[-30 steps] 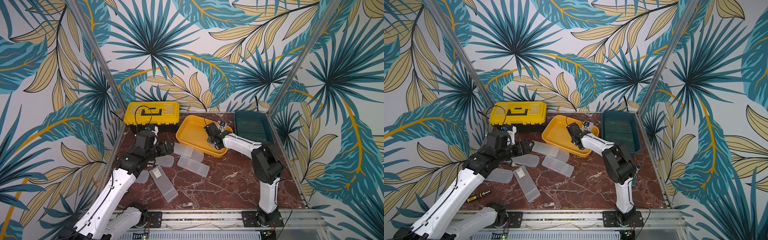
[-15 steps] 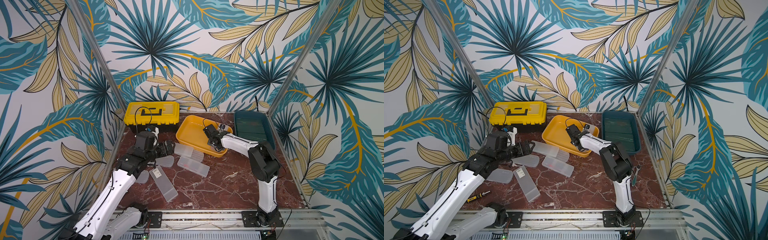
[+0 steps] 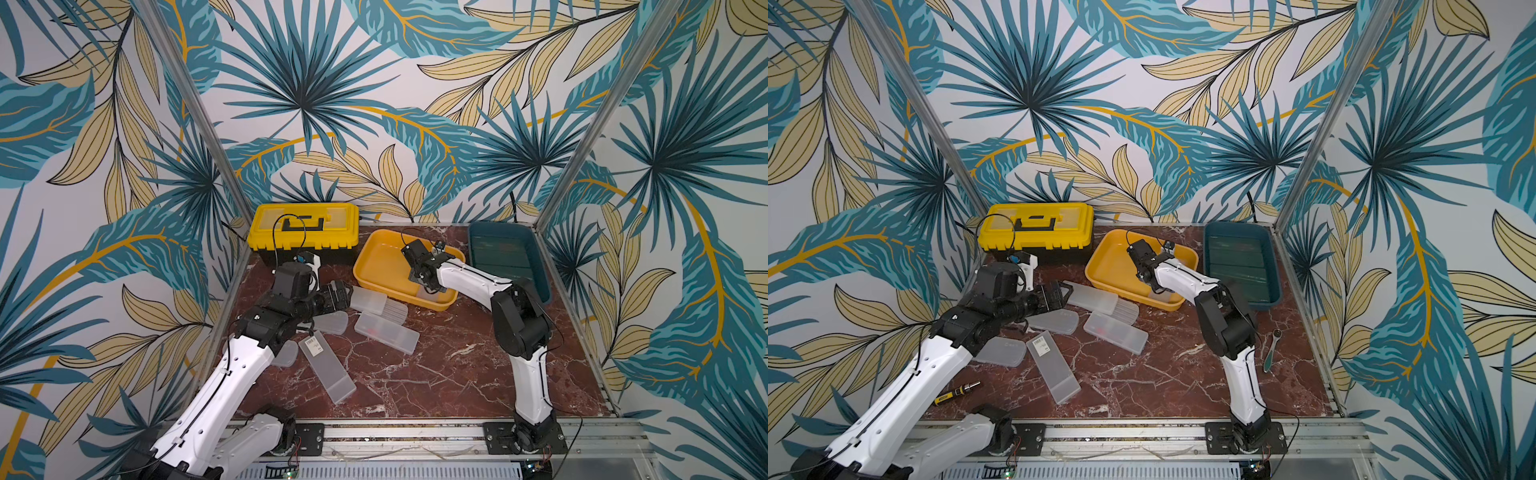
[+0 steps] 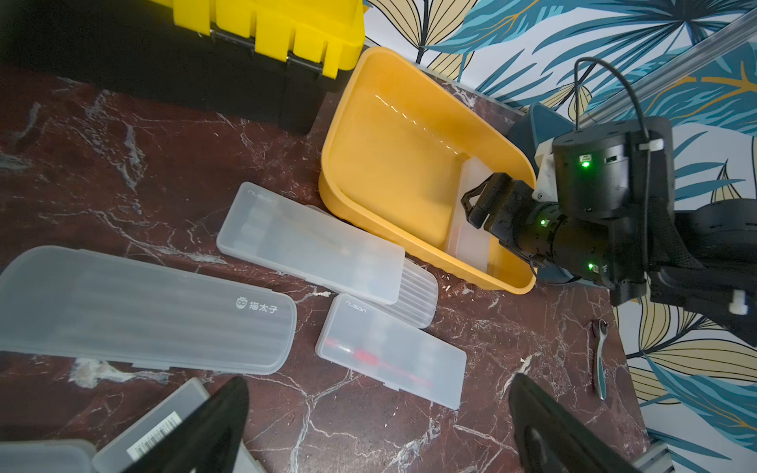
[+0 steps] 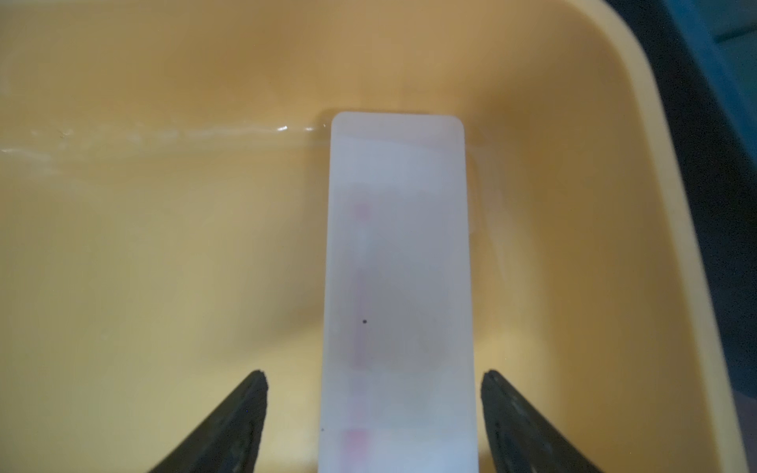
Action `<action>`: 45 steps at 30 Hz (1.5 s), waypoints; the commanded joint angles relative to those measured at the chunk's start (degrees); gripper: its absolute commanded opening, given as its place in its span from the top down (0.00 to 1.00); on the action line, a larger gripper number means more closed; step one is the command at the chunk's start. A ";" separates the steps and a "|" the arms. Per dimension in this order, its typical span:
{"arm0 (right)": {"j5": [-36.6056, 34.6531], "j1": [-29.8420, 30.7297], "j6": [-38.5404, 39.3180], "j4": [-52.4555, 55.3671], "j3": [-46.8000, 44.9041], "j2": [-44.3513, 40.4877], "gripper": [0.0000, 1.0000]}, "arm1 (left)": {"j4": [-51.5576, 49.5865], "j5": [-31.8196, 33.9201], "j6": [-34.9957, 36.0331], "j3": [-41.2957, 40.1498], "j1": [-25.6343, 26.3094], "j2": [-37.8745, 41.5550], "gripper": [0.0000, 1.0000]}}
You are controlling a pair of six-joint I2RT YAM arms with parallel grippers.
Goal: Place the pencil cases by color into the storage box
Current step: Place the pencil case at the storage box, then pick up the pencil case from the center of the board.
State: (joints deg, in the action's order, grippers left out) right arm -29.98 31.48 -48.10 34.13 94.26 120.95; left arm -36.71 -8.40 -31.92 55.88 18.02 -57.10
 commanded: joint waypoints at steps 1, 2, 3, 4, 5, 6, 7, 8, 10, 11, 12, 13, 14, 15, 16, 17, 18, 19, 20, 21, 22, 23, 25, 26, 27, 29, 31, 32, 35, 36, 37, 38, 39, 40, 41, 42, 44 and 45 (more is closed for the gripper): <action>-2.03 0.18 2.10 0.61 -1.27 -5.67 0.15 | 1.18 1.21 0.63 0.65 -0.18 -1.02 0.00; -2.19 0.18 2.67 -0.26 -2.72 -7.67 0.14 | 1.13 1.32 0.68 1.03 -0.19 -1.46 0.00; -2.63 0.20 3.04 -0.69 -3.87 -9.49 0.13 | 1.11 1.46 0.87 1.34 -0.18 -1.88 0.00; -3.32 0.28 3.82 -1.63 -5.59 -11.69 0.12 | 0.96 1.90 1.03 1.74 -0.18 -2.28 0.00; -3.59 0.30 5.19 -2.98 -7.62 -14.11 0.11 | 0.94 2.67 1.12 2.02 -0.18 -2.61 0.01; -4.07 0.33 6.05 -3.51 -9.21 -16.13 0.11 | 0.94 3.03 1.31 2.26 -0.20 -2.83 0.00; -4.79 0.37 7.14 -4.03 -10.97 -18.45 0.11 | 0.78 3.70 1.57 2.50 -0.19 -3.01 0.00; -5.22 0.43 8.41 -4.64 -12.94 -20.85 0.11 | 0.68 4.46 1.75 2.76 -0.23 -3.15 0.00; -4.93 0.62 10.28 -6.08 -16.32 -25.29 0.11 | 0.33 5.95 2.28 3.01 -0.17 -3.19 0.01; -4.11 0.89 11.88 -7.45 -18.37 -27.51 0.11 | 0.03 6.84 2.60 3.01 -0.22 -3.34 0.00; -3.13 1.15 13.07 -8.28 -19.64 -29.28 0.11 | -0.30 7.29 2.93 3.01 -0.18 -3.60 0.00; -1.96 1.63 14.46 -8.90 -20.89 -31.06 0.11 | -0.82 7.71 3.17 2.93 -0.09 -4.08 0.00; -1.04 2.50 17.08 -9.90 -22.06 -32.61 0.11 | -1.44 8.10 3.35 2.86 -0.15 -4.71 0.00; -0.53 3.53 18.98 -10.13 -22.81 -33.72 0.11 | -1.76 8.20 3.44 2.55 -0.05 -5.07 0.00; -0.28 4.76 20.82 -9.97 -23.45 -34.78 0.11 | -2.02 8.59 3.46 1.90 0.06 -5.29 0.00; -0.66 6.42 22.27 -10.07 -24.27 -35.72 0.11 | -2.29 9.04 3.45 1.18 0.32 -5.40 0.00; -0.95 8.01 23.31 -10.70 -25.27 -36.50 0.11 | -2.59 9.62 3.32 0.44 0.50 -5.39 0.00; -0.44 9.92 24.74 -12.02 -26.74 -37.51 0.11 | -2.96 10.27 3.12 -0.50 0.83 -5.31 0.01; -0.04 12.04 25.85 -13.77 -28.37 -38.29 0.11 | -3.36 10.98 2.90 -1.38 1.08 -5.22 0.00; 0.37 13.63 26.17 -15.05 -29.64 -38.81 0.11 | -3.74 11.30 2.43 -2.13 1.14 -5.06 0.00; 1.98 15.60 26.48 -16.78 -31.06 -39.30 0.11 | -4.21 11.30 1.86 -2.95 1.35 -4.89 0.00; 3.58 17.17 26.82 -18.68 -32.68 -39.59 0.11 | -4.76 11.30 1.28 -3.71 1.46 -4.78 0.00; 6.16 19.38 27.35 -23.55 -35.70 -40.12 0.12 | -5.45 13.02 -0.13 -5.15 1.74 -4.38 0.00; 7.57 20.13 28.11 -25.85 -37.26 -40.23 0.12 | -5.71 12.97 -0.85 -5.84 1.75 -4.26 0.00; 8.68 20.85 28.47 -27.40 -38.60 -40.11 0.12 | -5.96 12.99 -1.65 -6.64 1.81 -4.18 0.01; 11.21 21.55 30.22 -29.37 -40.41 -39.68 0.12 | -6.26 13.08 -3.10 -7.93 1.90 -4.16 0.00; 11.97 22.24 31.89 -29.63 -41.33 -39.13 0.12 | -6.16 12.93 -4.61 -9.30 2.18 -4.37 0.00; 12.82 22.29 32.98 -29.93 -41.77 -39.20 0.12 | -6.18 12.91 -5.09 -9.83 2.20 -4.66 0.00; 14.75 22.49 35.35 -32.04 -44.05 -40.27 0.12 | -6.23 12.19 -6.67 -11.28 2.27 -6.02 0.00; 15.66 22.48 36.26 -32.60 -44.81 -40.59 0.12 | -6.39 12.10 -7.20 -11.48 2.25 -6.60 0.01; 16.47 22.48 36.85 -32.77 -45.39 -40.77 0.12 | -6.61 10.11 -7.94 -11.65 2.20 -7.17 0.00; 17.22 22.51 37.07 -32.68 -45.67 -40.87 0.12 | -6.71 9.27 -8.43 -11.85 2.24 -7.74 0.00; 18.22 22.52 37.36 -32.73 -45.99 -40.87 0.12 | -6.58 8.46 -9.06 -11.93 2.21 -8.31 0.00; 18.74 22.55 37.50 -32.79 -46.34 -40.83 0.12 | -6.62 8.05 -9.74 -12.47 2.19 -8.63 0.00; 18.93 22.54 37.46 -32.64 -46.57 -40.79 0.12 | -6.67 7.70 -10.12 -12.90 2.24 -8.73 0.00; 19.37 22.54 37.40 -32.81 -46.91 -40.86 0.12 | -6.75 7.46 -10.44 -13.43 2.35 -8.65 0.00; 20.04 22.48 37.69 -33.89 -47.89 -41.18 0.12 | -7.36 7.61 -11.51 -14.66 2.28 -7.77 0.00; 19.68 22.49 37.45 -33.98 -48.19 -41.28 0.12 | -7.64 7.64 -12.14 -15.43 2.37 -7.10 0.00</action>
State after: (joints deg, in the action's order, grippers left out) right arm -11.94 53.69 -11.88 2.26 47.86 81.17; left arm -43.13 0.10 -41.56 42.54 20.14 -65.56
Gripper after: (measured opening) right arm 0.877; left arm 0.999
